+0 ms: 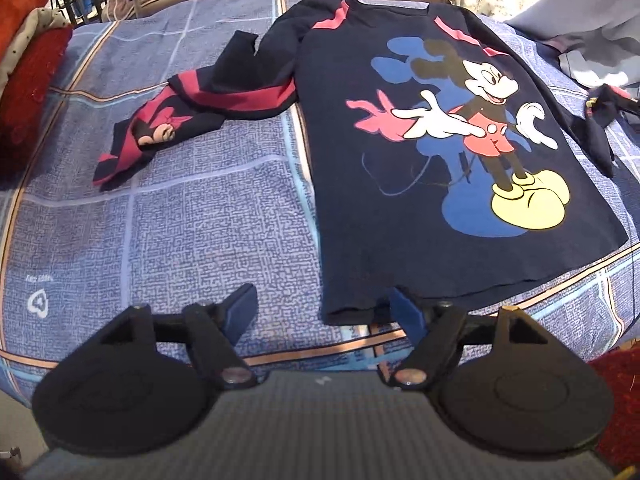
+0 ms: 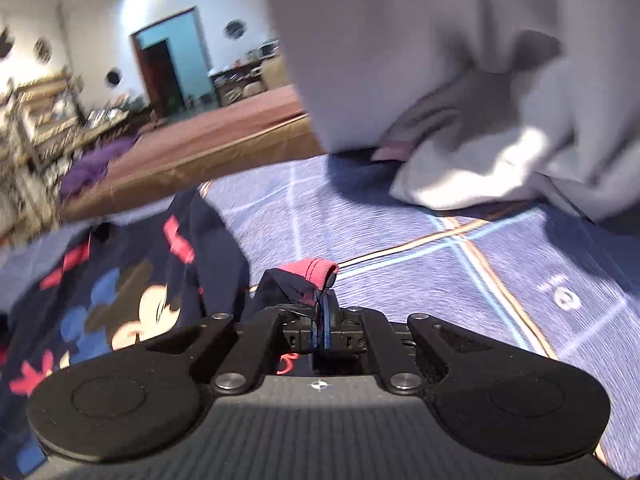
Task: Fold small clothes
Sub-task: 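Grasp the flower-logo sleeve cuff with the right gripper while the left gripper releases the hem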
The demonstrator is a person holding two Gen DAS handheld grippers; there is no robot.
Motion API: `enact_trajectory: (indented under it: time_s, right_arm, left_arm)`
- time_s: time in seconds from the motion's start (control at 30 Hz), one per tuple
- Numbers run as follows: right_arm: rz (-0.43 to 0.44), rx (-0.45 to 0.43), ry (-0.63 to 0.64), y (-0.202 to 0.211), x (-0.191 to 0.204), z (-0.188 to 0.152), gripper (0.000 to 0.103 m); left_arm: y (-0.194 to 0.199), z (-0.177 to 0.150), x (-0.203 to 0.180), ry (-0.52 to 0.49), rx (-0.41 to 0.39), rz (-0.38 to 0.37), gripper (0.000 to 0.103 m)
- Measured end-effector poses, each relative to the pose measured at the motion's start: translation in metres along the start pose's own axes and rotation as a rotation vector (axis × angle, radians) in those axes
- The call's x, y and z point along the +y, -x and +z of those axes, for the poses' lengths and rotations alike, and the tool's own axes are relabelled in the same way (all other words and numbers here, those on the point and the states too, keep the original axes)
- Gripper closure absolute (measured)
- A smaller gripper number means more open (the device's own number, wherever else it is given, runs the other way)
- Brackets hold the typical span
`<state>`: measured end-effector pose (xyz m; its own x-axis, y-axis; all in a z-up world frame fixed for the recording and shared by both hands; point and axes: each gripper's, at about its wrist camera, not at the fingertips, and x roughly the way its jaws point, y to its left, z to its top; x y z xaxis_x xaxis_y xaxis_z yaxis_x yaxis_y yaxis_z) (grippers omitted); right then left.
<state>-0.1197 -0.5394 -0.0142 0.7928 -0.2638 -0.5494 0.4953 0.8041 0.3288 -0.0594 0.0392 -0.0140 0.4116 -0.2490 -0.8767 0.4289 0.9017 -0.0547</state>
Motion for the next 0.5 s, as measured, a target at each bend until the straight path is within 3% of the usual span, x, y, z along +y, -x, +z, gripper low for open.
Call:
enact_trajectory:
  time_s: [0.1,0.2,0.37,0.5]
  right_arm:
    - [-0.031,-0.028,-0.2,0.051,-0.058,0.005,0.099]
    - [-0.145,-0.037,-0.188,0.103,-0.092,-0.004,0.099]
    - [-0.212,0.043,-0.308,0.176,-0.133,-0.045,0.099]
    - [-0.138,0.061,-0.535,0.217,-0.156,-0.077,0.099]
  left_arm:
    - [0.0,0.005,-0.005,-0.021,-0.009,-0.013,0.029]
    - [0.002,0.012,-0.012,-0.039,-0.024,-0.034,0.029]
    - [-0.001,0.022,-0.028,-0.073,-0.028,-0.06,0.027]
    - [-0.001,0.029,-0.044,-0.12,-0.034,-0.085,0.027]
